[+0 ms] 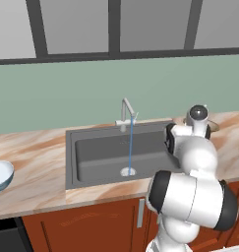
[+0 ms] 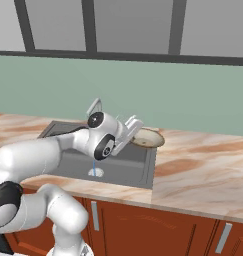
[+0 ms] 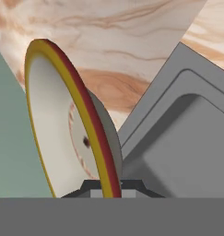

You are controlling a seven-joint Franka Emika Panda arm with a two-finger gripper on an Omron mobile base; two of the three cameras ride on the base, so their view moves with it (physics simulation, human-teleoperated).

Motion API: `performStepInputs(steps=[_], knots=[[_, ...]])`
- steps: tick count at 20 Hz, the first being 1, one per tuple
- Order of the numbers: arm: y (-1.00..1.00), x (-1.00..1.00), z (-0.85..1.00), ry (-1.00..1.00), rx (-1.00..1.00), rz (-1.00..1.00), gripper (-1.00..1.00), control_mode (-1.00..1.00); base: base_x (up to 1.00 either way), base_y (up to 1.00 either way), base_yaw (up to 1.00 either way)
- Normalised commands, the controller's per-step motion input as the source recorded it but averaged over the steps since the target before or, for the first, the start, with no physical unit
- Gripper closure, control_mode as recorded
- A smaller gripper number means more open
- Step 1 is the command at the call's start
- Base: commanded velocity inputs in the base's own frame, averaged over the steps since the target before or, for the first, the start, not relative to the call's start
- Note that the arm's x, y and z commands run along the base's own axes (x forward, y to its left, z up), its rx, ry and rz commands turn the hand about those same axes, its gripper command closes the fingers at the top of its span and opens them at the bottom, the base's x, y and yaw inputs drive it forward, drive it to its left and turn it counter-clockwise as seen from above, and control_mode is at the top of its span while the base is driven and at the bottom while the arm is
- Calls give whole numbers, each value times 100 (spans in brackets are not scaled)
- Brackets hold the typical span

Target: Rinse each bowl for a few seconds and place them down in the sink or on the counter.

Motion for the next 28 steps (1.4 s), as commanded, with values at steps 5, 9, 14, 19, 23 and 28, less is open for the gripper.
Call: performStepInputs(steps=[5,9,14,19,23,28], knots=[[-26,1,-13,6,0,-4,100,-100,0,0,0],[-25,0,-15,4,0,-2,100,-100,0,0,0],[-18,0,-17,4,0,-1,100,-100,0,0,0],[-11,0,-21,6,0,-1,100,-100,0,0,0],[-10,2,-19,5,0,0,100,-100,0,0,0],[-14,8,-14,3,0,0,100,-100,0,0,0]])
